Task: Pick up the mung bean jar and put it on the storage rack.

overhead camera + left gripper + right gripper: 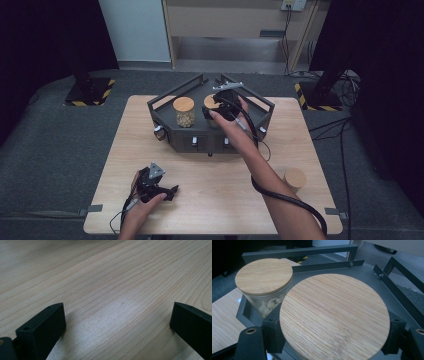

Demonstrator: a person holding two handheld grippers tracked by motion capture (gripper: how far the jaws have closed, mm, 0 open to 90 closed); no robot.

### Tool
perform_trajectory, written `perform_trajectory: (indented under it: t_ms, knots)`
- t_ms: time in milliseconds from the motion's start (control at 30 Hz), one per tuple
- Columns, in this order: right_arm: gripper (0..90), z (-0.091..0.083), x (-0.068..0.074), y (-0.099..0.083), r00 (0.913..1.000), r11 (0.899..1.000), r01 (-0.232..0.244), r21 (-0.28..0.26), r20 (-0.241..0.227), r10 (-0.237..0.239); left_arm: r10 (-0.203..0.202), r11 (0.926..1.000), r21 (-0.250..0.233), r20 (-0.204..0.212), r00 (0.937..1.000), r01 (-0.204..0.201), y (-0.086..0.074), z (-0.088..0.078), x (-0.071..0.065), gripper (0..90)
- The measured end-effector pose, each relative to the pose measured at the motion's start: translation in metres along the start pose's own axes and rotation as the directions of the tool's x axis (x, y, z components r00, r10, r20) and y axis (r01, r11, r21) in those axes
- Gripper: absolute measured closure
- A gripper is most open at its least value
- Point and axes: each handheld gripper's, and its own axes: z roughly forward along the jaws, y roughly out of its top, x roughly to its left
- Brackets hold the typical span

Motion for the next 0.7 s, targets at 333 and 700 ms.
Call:
perform_trajectory:
  t_ms: [333,700]
  knots:
    - [25.4,0.007,-0.003,0.0,0.9994,0.999,-0.034,0.001,0.007,0.034,0.0,1.0,0.0,0.0,1.0,0.0,0.0,0.0,0.0,0.0]
    - [25.3,0.016,-0.003,-0.003,0.9986,0.999,-0.053,0.008,0.002,0.053,0.0,1.0,0.0,-0.001,1.0,0.0,0.0,0.0,0.0,0.0]
